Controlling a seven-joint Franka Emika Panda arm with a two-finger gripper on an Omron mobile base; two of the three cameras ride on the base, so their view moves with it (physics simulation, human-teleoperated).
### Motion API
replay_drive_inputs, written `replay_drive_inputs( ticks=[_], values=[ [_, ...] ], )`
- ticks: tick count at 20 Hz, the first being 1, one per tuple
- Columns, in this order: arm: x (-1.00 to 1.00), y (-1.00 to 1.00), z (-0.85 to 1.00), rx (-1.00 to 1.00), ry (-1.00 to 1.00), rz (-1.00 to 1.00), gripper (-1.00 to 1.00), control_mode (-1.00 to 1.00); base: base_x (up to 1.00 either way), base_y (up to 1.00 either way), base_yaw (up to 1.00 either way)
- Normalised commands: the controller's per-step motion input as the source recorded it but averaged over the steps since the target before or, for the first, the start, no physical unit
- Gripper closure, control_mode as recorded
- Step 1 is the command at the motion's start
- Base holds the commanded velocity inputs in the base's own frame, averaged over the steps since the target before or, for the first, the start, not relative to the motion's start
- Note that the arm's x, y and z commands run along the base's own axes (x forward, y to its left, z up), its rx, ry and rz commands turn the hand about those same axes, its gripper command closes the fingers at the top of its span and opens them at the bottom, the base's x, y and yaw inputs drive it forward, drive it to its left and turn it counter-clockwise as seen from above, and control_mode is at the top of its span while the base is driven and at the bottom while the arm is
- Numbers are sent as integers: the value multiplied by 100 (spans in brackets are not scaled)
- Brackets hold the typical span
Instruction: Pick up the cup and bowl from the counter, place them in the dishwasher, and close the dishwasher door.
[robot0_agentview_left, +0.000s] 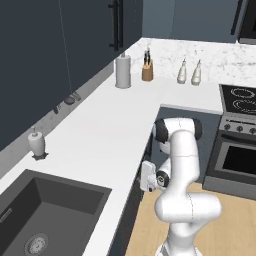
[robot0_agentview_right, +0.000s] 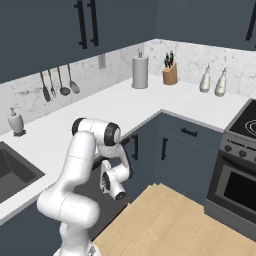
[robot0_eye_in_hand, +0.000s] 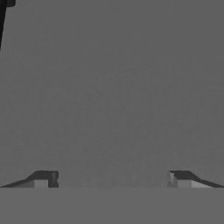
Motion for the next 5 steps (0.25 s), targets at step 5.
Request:
replay_drive_inputs(
  ticks=[5],
  values=[
    [18,38,16,-4,8,0,-100,-100,0,0,0]
  ],
)
